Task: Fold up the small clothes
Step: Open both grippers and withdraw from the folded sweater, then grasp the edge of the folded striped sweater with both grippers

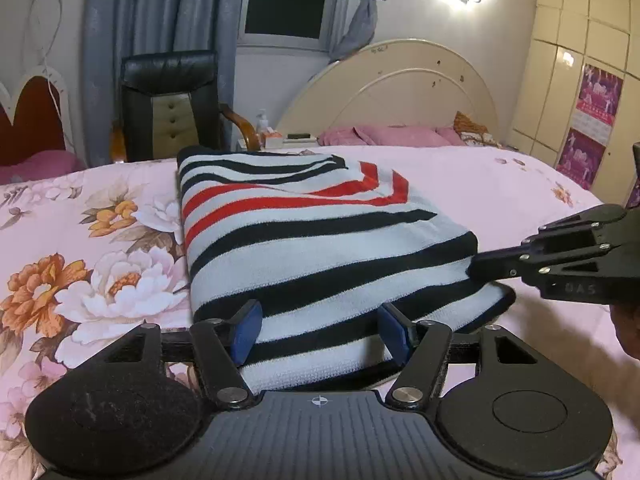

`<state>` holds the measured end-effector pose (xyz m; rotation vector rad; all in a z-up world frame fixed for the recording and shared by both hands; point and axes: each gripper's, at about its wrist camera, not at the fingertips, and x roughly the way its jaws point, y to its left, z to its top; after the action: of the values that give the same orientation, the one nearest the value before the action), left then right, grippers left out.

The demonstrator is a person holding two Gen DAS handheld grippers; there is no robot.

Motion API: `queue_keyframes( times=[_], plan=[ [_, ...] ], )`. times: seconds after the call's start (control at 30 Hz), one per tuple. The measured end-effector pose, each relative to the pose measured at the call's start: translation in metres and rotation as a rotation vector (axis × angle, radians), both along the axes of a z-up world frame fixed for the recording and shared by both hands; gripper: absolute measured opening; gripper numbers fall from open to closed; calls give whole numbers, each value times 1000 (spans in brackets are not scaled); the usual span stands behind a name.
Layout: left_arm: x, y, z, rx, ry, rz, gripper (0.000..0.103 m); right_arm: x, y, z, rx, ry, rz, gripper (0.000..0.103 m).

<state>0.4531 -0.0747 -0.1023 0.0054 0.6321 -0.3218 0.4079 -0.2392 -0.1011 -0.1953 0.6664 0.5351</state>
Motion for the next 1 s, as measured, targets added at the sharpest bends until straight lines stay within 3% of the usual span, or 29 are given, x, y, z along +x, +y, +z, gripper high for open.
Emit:
queue_keyframes(
  times=[0.07, 0.1, 0.27, 0.33, 0.43, 0.53, 0.77, 0.9, 1.0],
  plan=[
    [-4, -4, -3, 33, -4, -7, 64, -1, -3, -8, -13, 3, -20, 2],
    [-6, -4, -5, 44, -4, -9, 64, -1, -4, -12, -22, 5, -35, 8],
    [-7, -9, -8, 78, -11, -6, 64, -7, -11, -21, 37, 17, -66, 10],
    [-6, -9, -7, 86, -8, 1, 64, -9, -10, -18, 31, 7, -78, 14],
    [-9, -11, -4, 95, -5, 4, 64, -21, -16, 4, 117, -45, -86, 13],
    [-11, -13, -5, 98, -7, 8, 64, -29, -11, 16, 137, -75, -56, 13],
    [-14, -14, -7, 101, -13, 15, 64, -17, 0, -13, 38, 21, -31, 12],
    [-16, -13, -7, 104, -9, 16, 64, -20, 1, -20, 60, 21, -43, 13],
    [-16, -10, 4, 117, 23, -3, 64, -13, -8, -16, 123, 74, -62, 13]
  ],
)
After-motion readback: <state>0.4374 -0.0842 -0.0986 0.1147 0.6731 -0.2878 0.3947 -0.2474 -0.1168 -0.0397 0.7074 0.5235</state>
